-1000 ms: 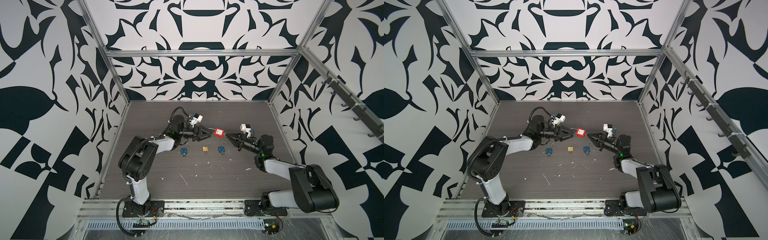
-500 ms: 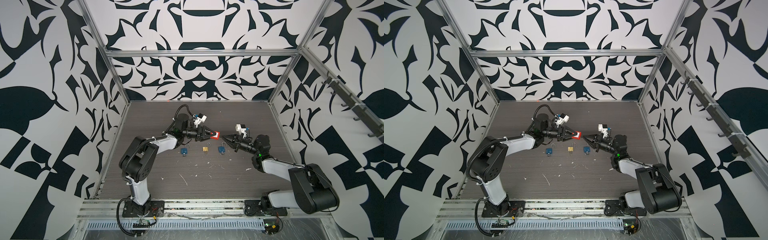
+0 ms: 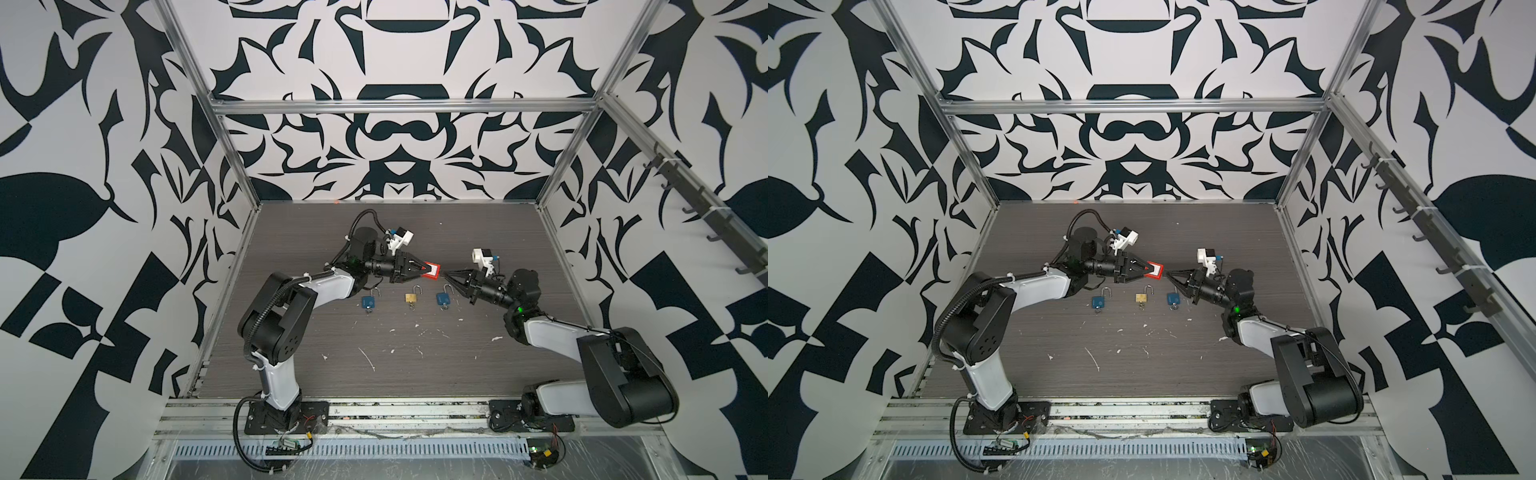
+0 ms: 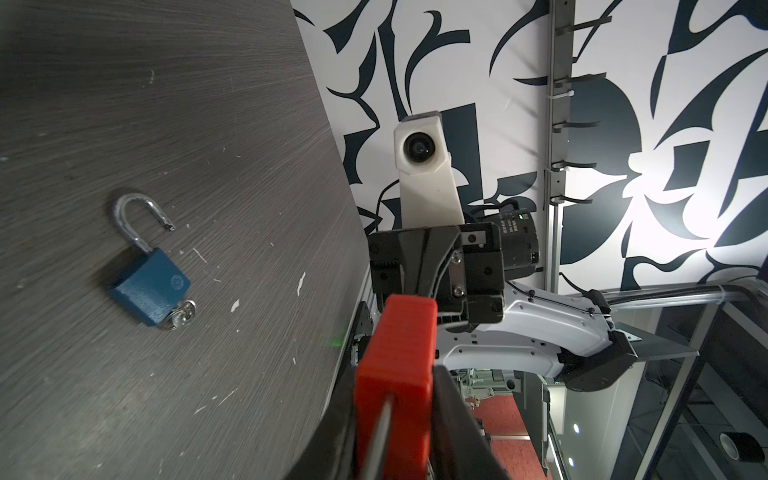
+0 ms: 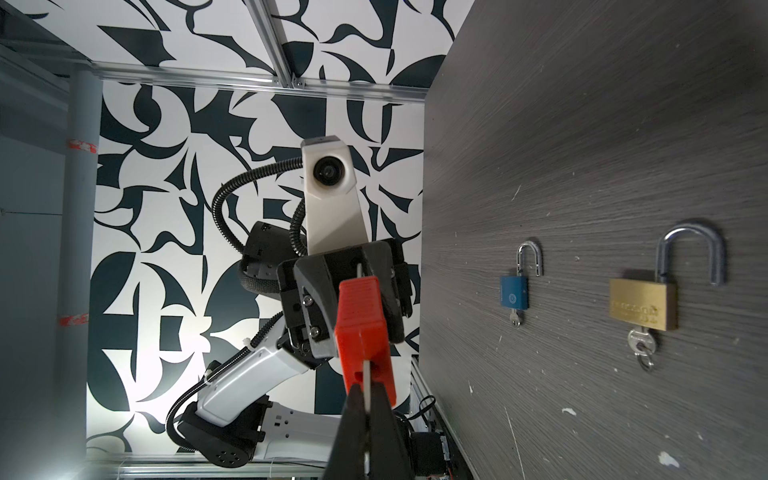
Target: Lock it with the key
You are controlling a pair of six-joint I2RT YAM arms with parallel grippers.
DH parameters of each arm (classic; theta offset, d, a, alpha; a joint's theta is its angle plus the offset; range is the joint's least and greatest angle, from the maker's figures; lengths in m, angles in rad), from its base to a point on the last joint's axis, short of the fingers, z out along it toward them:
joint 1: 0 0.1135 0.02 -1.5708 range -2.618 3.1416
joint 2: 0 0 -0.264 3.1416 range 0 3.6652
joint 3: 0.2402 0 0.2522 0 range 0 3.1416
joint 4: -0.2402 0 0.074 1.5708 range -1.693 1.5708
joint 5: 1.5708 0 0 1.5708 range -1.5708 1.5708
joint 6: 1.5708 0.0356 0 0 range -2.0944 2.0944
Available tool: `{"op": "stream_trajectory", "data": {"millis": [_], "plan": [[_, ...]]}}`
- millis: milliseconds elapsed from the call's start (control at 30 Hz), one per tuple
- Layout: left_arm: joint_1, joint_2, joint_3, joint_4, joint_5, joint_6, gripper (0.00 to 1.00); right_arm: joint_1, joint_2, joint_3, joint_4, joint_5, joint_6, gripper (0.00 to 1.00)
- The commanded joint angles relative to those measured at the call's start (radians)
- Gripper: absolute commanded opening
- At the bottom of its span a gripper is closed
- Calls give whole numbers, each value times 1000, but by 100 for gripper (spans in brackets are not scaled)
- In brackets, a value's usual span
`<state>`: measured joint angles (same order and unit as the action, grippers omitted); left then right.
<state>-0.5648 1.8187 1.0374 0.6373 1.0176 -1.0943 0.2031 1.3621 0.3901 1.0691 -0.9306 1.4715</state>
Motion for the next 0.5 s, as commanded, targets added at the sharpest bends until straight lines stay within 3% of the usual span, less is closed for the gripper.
{"op": "stream_trajectory", "data": {"millis": [0, 167, 300, 467], "plan": [[5, -23, 15, 89, 12, -52, 24, 1, -20, 24, 62, -25, -80, 0], [17, -21, 4, 191, 34, -132, 19, -7, 18, 8, 156, -25, -58, 0], [47, -39, -25, 216, 37, -151, 10, -37, 91, -11, 352, -25, 43, 0], [94, -63, -65, 253, 38, -179, 7, -53, 104, -6, 351, -36, 43, 0]]}}
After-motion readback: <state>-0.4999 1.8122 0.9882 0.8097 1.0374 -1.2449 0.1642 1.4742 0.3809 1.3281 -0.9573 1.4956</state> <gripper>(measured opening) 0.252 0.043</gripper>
